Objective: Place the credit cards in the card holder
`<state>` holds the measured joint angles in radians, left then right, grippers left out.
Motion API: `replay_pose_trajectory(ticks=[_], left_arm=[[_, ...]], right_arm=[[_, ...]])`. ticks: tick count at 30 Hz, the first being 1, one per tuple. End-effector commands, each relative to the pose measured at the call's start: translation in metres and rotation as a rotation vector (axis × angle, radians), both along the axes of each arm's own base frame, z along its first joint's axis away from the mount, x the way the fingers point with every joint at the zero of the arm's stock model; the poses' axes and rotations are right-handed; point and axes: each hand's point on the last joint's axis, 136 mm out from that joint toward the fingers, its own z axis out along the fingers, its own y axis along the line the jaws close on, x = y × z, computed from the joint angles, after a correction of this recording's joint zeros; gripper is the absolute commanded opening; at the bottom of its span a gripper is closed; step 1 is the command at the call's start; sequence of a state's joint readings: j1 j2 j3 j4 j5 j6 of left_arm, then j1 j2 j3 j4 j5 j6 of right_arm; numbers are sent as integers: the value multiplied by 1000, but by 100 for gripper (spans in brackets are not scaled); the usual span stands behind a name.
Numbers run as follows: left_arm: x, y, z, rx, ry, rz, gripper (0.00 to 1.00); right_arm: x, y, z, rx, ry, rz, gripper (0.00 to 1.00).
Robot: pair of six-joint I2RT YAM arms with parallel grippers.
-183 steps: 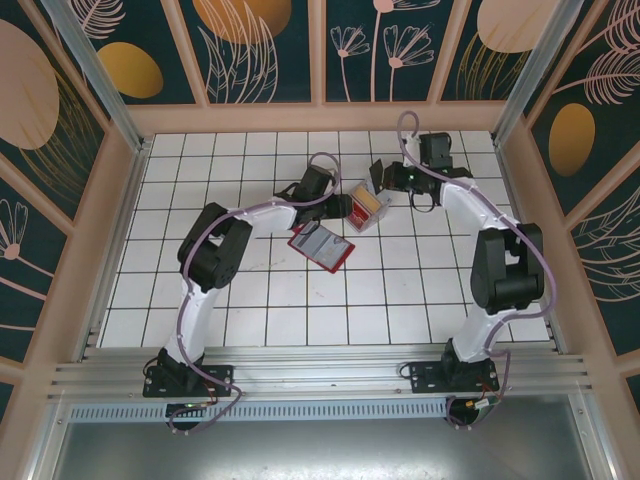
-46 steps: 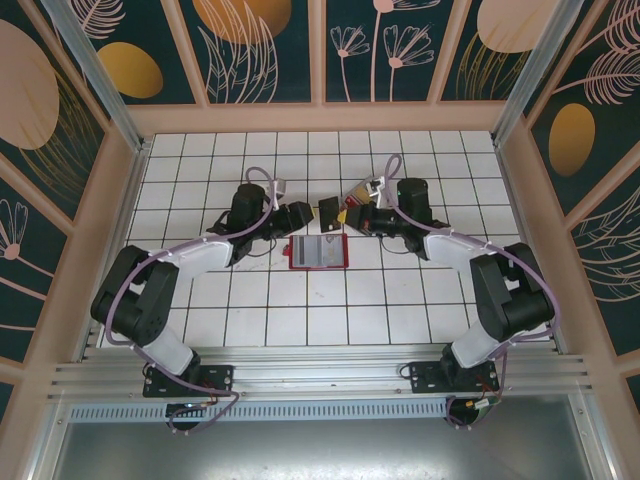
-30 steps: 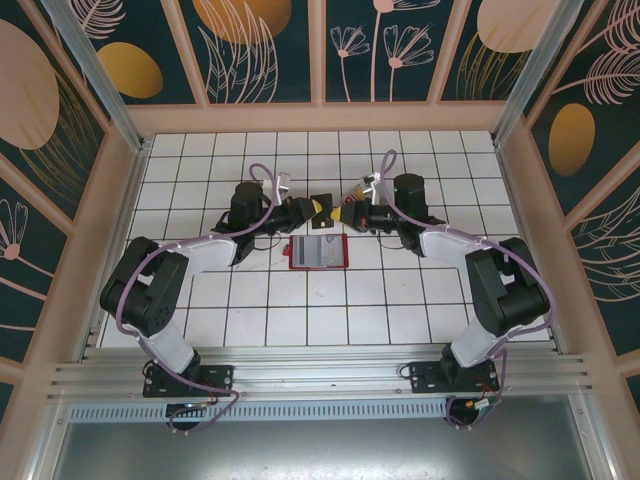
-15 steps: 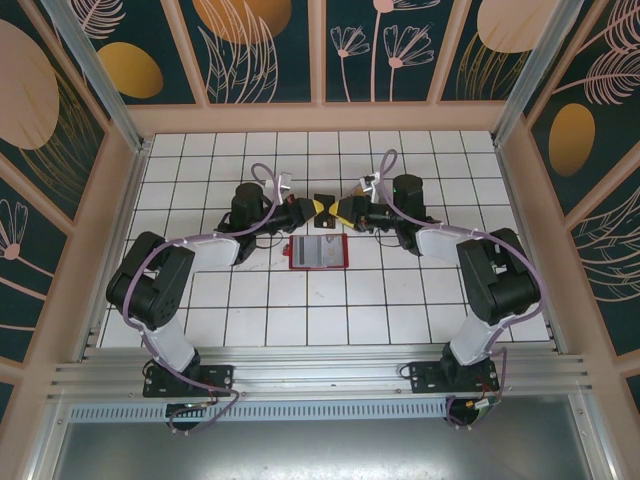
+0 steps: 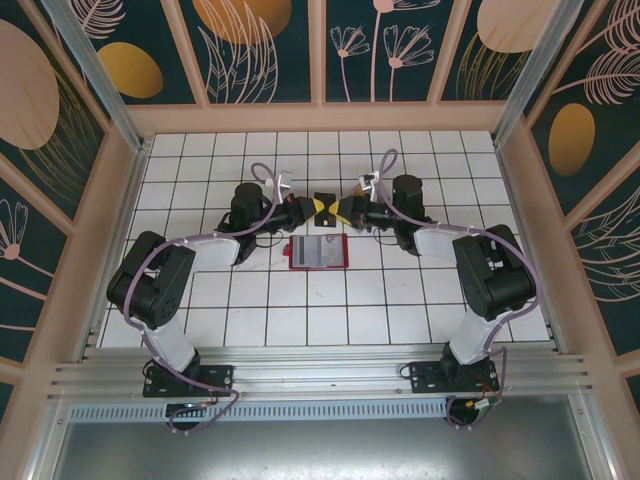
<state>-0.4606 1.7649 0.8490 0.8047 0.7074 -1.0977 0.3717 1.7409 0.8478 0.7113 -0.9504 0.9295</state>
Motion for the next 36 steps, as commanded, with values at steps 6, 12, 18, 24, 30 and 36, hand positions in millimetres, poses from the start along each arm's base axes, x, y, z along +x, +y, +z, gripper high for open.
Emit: replay_pose_trajectory(ticks=[6,12,18,24,30,36], left_arm=[[2,19,-42,221,60,73,36],[-11,75,-96,606,120,196,39],[-28,96,-131,722,180,205,35],[-33,99,-153,751,211,191,27],[-36,95,-169,739,243,164,19],[-37,91,-173,723,248,151,11]], right_arm=[[-5,-6,-7,-58,-38,8,0],[-18,-5,-64,-295,-4,10,0],[-22,3,-95,-368,21,19,0],[-18,-2,-118,-435,81,-4,0],[-21,-2,-124,-434,112,1,0],[-22,5,-115,-366,126,26,0]])
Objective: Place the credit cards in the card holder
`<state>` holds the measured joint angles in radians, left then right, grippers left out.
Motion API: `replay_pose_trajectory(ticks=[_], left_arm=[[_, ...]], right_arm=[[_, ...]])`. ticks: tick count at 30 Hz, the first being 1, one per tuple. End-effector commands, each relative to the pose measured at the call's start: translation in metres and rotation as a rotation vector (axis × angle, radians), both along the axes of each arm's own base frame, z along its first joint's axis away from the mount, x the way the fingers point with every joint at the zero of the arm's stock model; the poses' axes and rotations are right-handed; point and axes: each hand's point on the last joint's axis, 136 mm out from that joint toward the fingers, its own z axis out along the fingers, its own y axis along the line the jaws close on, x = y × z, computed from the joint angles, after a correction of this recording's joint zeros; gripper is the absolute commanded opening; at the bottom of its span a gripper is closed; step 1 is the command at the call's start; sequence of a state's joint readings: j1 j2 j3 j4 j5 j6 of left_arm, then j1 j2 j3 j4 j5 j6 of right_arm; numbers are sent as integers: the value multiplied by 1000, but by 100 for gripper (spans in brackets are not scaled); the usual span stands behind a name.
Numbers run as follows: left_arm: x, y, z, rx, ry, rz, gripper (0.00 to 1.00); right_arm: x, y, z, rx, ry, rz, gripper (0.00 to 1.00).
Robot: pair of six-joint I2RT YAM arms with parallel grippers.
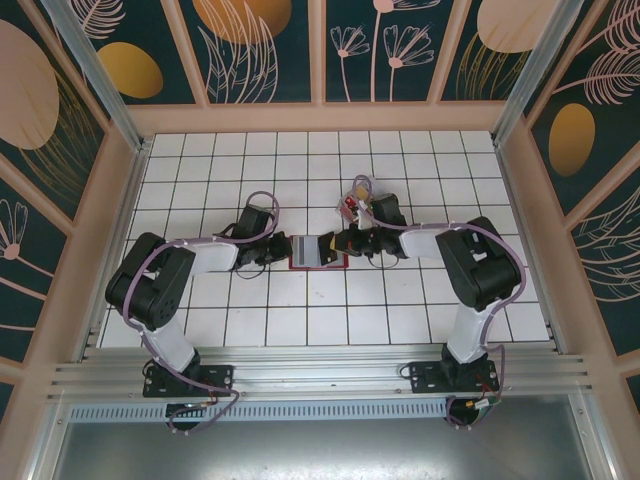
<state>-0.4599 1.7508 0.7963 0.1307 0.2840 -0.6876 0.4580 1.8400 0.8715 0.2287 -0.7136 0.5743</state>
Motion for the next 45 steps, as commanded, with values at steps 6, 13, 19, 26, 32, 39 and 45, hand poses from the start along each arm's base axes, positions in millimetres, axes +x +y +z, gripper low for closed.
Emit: replay_pose_trajectory(ticks=[6,13,19,26,32,39,45], left_arm=[[-9,5,-18,12,42,0,10],[-9,5,-17,3,39,5,10],[-9,4,-18,-5,38,6,10],[-9,3,-17,-13,36,7,10],[-12,6,-19,-5,41,11,10],[-10,5,-18,-3,38,12,10],[-10,5,-18,-8,35,13,10]], right_arm=[[4,6,6,63,41,9,0],[6,-3,-9,21,96,-32,0],[4,0,-5,60,112,-28,0],[4,4,-5,83,130,-12,0],[6,3,16,94,74,-15,0],[4,2,25,81,49,-11,0],[0,2,9,68,80,-11,0]])
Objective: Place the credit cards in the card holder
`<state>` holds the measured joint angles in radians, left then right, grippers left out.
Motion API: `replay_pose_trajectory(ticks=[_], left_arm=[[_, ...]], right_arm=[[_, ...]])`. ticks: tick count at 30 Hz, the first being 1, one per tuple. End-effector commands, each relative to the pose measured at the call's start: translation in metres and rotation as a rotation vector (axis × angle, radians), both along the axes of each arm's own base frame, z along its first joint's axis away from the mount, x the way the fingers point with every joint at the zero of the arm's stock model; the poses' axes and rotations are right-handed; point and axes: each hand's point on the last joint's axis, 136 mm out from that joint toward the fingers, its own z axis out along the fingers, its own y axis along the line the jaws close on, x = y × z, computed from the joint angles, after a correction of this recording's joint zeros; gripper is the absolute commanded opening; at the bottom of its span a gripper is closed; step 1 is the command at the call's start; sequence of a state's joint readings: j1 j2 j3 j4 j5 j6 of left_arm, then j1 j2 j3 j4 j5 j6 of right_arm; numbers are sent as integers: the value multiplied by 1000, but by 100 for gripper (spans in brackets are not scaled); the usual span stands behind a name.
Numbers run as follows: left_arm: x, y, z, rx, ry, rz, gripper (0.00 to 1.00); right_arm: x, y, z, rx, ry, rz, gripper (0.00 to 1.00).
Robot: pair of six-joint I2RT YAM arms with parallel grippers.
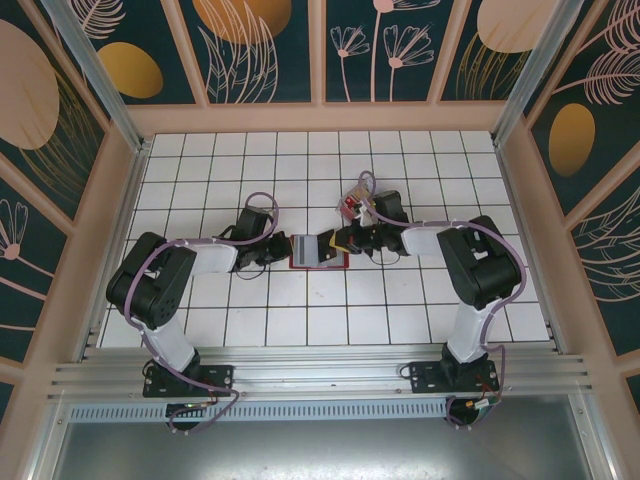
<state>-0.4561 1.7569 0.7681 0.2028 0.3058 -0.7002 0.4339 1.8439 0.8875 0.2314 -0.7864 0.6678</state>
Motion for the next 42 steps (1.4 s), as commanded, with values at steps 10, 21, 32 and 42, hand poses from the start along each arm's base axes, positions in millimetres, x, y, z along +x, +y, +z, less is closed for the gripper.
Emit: replay_pose_trajectory(ticks=[10,21,32,42], left_arm=[[-13,6,-19,4,60,18,10],[-15,7,-20,12,62,18,10],[-13,8,-18,14,56,19,10],[-14,7,-18,14,56,20,10]], right_arm=[[0,8,-16,-12,30,14,0],[3,-1,-13,-14,19,-28,0],[0,0,6,3,-8,-19,0],[-2,-2,-13,-12,24,-27,0]])
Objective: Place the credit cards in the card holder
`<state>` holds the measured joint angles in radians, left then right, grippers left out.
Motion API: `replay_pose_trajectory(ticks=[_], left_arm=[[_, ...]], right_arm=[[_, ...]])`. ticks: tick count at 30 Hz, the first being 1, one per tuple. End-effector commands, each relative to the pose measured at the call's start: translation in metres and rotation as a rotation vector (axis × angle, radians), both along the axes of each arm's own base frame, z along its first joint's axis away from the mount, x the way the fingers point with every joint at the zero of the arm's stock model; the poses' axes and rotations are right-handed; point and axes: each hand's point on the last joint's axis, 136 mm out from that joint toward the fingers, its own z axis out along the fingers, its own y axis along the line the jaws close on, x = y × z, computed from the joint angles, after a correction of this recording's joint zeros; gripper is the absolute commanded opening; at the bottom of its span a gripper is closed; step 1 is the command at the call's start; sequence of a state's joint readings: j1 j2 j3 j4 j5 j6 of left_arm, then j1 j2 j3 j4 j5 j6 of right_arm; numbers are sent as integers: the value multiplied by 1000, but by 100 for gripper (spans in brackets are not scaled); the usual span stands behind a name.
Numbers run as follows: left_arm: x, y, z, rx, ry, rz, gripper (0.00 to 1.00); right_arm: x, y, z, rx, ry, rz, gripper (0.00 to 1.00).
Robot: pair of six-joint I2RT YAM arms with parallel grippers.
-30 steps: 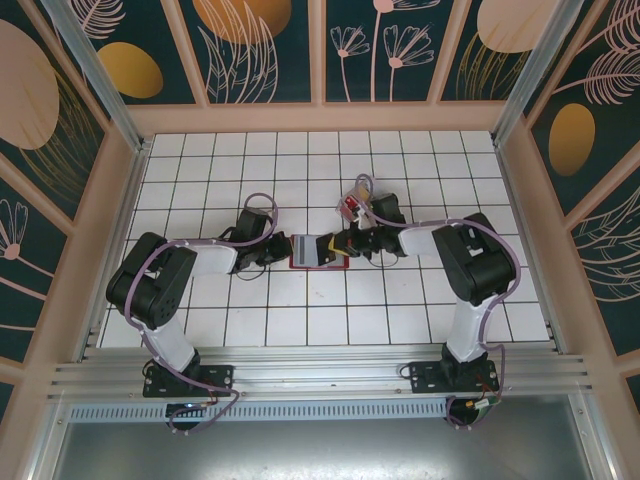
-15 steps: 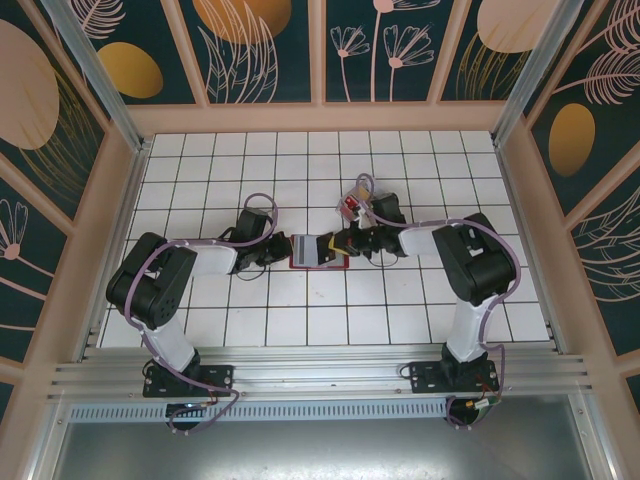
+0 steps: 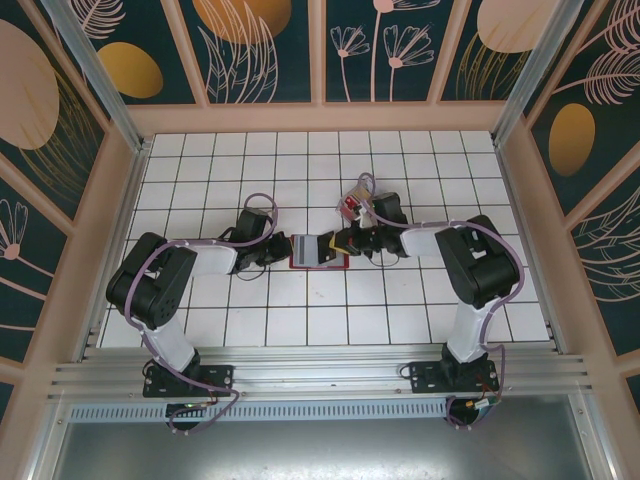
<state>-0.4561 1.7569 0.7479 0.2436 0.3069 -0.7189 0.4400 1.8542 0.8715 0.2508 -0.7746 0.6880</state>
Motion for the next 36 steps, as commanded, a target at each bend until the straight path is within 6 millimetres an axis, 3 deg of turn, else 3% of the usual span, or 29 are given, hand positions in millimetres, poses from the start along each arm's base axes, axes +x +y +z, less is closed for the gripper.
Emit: replay_pose_trajectory(ticks=[1,20,30,36], left_arm=[[-13,8,-17,31,64,10,10],[-12,6,-16,18,61,9,10],[-12,4,-16,9,62,10,10],[-13,5,-18,11,68,11,10]], right_arm=[[0,-1,-6,-6,5,-13,0],[3,9,-15,1,29,8,0],[15,15,-18,3,4,2,0],[7,28,-22,-19,-7,29,0]])
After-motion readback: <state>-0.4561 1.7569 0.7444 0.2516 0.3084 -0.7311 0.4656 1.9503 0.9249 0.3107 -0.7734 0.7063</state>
